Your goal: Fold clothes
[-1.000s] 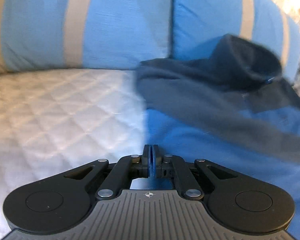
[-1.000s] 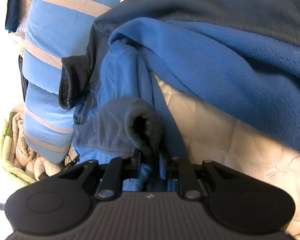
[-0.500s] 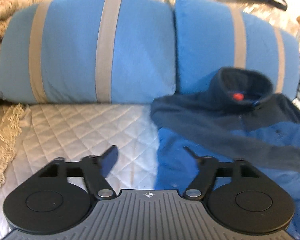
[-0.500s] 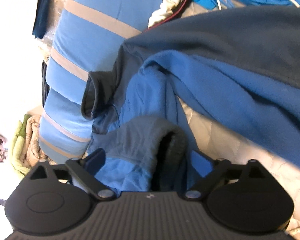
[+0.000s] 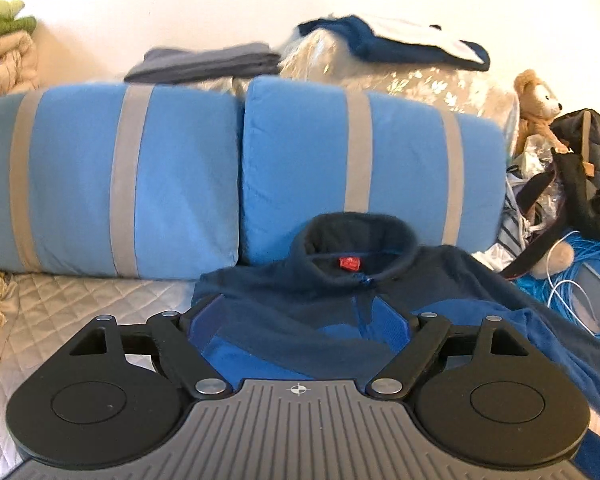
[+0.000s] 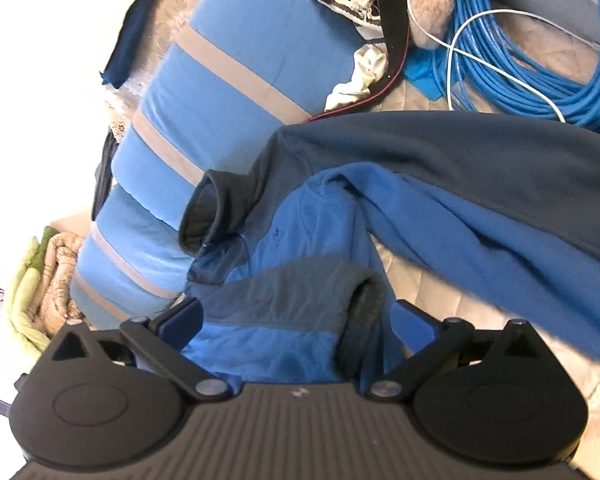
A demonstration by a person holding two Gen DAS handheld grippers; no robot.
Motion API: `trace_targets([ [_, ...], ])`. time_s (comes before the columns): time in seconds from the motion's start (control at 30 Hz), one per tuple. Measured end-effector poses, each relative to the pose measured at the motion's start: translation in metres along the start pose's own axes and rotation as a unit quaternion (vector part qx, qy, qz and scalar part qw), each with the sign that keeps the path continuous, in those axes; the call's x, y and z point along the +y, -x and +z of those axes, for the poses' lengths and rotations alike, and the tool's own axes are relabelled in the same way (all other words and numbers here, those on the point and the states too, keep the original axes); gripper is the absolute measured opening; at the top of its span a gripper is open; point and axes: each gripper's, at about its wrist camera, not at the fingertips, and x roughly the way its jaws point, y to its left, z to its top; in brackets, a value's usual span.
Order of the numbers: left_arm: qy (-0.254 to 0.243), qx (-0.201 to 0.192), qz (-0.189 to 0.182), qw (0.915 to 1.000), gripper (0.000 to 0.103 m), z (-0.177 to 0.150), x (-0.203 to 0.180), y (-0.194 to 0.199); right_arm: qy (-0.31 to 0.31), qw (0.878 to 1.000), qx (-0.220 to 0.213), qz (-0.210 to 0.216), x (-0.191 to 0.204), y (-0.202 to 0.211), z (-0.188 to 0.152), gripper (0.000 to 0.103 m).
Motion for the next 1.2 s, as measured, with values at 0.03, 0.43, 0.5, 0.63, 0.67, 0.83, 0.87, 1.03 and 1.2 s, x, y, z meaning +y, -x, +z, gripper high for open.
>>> trace_targets([
  [0.03, -0.014, -0.004, 0.013, 0.9998, 0.08, -0.005, -0.003, 0.0, -0.001, 1.0, 0.0, 0.003, 0.0, 0.005, -0.001, 0.103],
  [0.43, -0.072, 0.066, 0.127, 0.9871, 0.08, -0.108, 0.065, -0.043, 0.015, 0.999, 0.042, -0.008, -0.002, 0.006, -0.033, 0.103],
  [0.5, -0.123, 0.073, 0.143, 0.9793, 0.08, -0.123, 0.066, -0.055, 0.013, 0.998, 0.054, -0.015, -0.001, -0.002, -0.04, 0.103],
  [0.63, -0.219, 0.057, 0.151, 0.9623, 0.08, -0.14, 0.056, -0.071, 0.005, 0.997, 0.069, -0.023, 0.001, -0.017, -0.048, 0.103],
  [0.67, -0.238, 0.051, 0.15, 0.9583, 0.08, -0.142, 0.052, -0.074, 0.004, 0.997, 0.071, -0.026, 0.001, -0.02, -0.049, 0.103],
  [0.83, -0.322, 0.018, 0.175, 0.9301, 0.08, -0.151, 0.037, -0.086, 0.002, 0.996, 0.085, -0.035, 0.005, -0.034, -0.053, 0.103],
  [0.87, -0.342, 0.011, 0.181, 0.922, 0.08, -0.154, 0.034, -0.087, 0.002, 0.995, 0.088, -0.037, 0.006, -0.036, -0.054, 0.103],
  [1.03, -0.428, -0.015, 0.176, 0.8865, 0.08, -0.164, 0.02, -0.09, 0.003, 0.994, 0.097, -0.044, 0.007, -0.044, -0.058, 0.103],
  [1.2, -0.484, -0.044, 0.126, 0.8647, 0.08, -0.169, -0.001, -0.075, 0.006, 0.994, 0.102, -0.045, 0.009, -0.046, -0.059, 0.103],
])
